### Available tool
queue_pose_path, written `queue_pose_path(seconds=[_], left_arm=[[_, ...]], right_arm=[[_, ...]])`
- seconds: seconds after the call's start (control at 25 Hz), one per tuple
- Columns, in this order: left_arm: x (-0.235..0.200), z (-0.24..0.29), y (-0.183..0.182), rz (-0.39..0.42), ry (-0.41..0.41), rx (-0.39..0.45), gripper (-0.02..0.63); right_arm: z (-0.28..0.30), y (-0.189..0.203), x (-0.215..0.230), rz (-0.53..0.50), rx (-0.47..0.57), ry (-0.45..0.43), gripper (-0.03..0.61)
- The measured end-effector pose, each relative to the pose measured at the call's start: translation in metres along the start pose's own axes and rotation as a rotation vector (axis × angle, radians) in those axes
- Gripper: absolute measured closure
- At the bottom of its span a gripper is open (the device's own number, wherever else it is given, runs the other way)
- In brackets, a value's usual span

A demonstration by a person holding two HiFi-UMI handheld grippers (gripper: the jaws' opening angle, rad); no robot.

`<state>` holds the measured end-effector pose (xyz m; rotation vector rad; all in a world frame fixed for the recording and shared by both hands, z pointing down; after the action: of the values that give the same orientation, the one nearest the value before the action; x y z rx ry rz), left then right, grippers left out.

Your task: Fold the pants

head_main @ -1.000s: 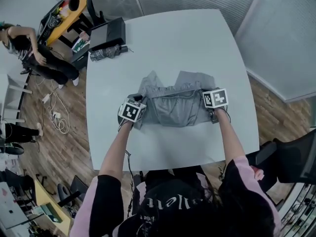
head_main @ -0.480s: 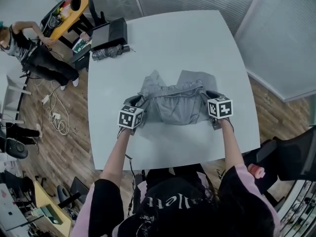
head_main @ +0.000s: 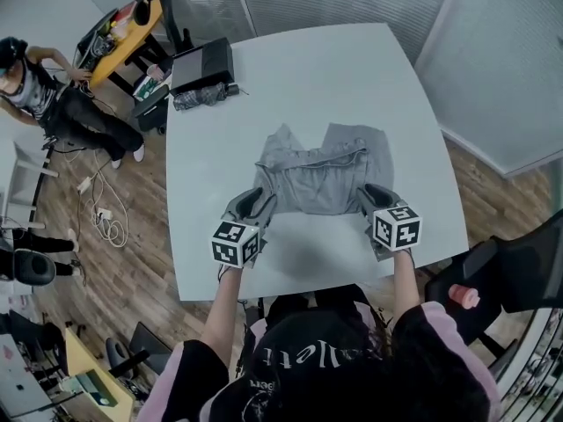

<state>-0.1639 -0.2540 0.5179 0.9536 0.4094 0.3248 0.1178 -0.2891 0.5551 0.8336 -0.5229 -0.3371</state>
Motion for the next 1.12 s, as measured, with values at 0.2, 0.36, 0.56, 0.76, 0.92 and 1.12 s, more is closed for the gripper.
queue_pose_path(seconds=[0.2,0.36,0.56,0.76,0.92,1.12], left_arm=[[0.026,-0.046,0.017,-0.034,0.047,0.030,0.451],[0.041,-0.081,0.031,0.007,0.082,0.016,0.453],[0.048,-0.121,0.048,0.020,0.122,0.029,0.453],[0.051,-0.161,0.061,0.026,0.147,0.062,0.463],[0.052,-0.194,0.070,0.035,0.185,0.095,0.472],[0.052,-0.225,0.082,0.050,0.234,0.113,0.480]], right_arm=[[-0.030,0.014,-0.044,0.017,0.023,-0.017,0.476],[-0.054,0.024,-0.081,0.015,0.032,-0.027,0.476],[-0.076,0.036,-0.130,-0.003,0.057,-0.044,0.476],[-0.095,0.048,-0.179,-0.010,0.093,-0.053,0.476],[-0.110,0.058,-0.219,-0.018,0.114,-0.053,0.476],[-0.127,0.069,-0.264,-0.039,0.131,-0.062,0.476]])
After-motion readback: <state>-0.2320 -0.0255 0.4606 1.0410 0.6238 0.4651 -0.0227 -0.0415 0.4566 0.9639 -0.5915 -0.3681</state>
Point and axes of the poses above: the fingertips, and each gripper's own axes: z forward along the fingers, x to its right, y out of its underside, the point moved 5 cm from there along -z, backward along the fingers, and after that the axes turned 1 degree about -z, right-handed, at the moved point
